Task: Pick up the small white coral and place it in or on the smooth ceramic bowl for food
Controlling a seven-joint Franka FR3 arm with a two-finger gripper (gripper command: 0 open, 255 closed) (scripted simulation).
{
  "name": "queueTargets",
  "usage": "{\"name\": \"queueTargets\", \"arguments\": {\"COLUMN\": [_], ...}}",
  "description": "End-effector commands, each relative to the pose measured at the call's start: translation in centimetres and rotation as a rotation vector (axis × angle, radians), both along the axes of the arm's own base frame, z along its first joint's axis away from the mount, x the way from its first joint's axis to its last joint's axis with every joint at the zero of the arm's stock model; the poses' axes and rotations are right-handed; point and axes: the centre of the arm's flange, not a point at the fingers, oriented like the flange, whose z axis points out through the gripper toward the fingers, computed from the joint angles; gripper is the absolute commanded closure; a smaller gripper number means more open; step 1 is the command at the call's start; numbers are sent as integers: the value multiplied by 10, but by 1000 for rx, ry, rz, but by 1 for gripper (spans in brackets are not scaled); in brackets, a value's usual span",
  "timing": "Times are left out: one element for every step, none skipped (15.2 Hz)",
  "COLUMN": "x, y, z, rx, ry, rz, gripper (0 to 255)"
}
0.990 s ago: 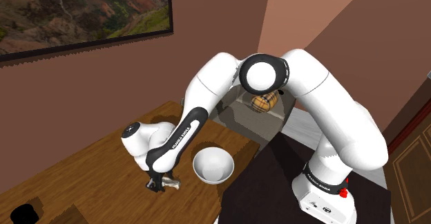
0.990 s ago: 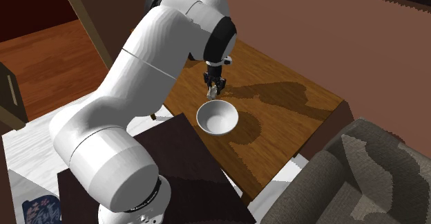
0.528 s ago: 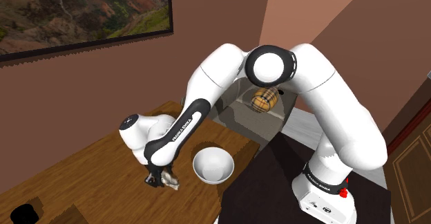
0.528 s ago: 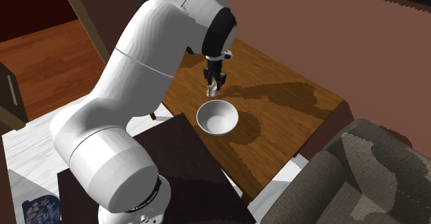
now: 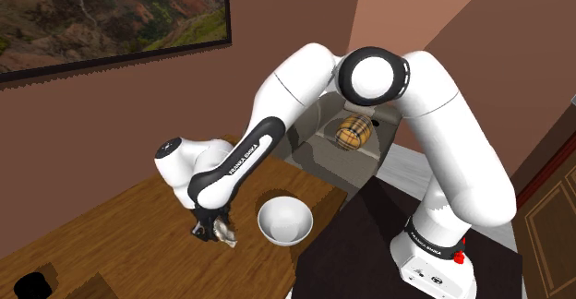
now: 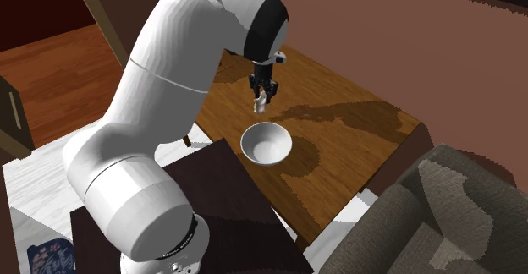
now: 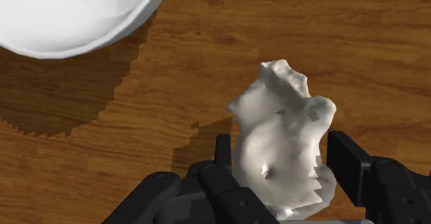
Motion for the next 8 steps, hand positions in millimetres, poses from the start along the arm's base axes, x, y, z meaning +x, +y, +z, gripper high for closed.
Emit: {"name": "queueTargets", "arguments": {"x": [-1,-1,-1,-1,-1,-1,-1,-1], "y": [0,0,0,0,0,0,0,0], "z": [10,15,20,26,31,36,41,47], "rx": [0,0,0,0,0,0,0,0], "ry": [0,0,0,0,0,0,0,0], "rz": [0,0,0,0,0,0,0,0], "gripper": [255,255,255,255,255,255,255,255]}}
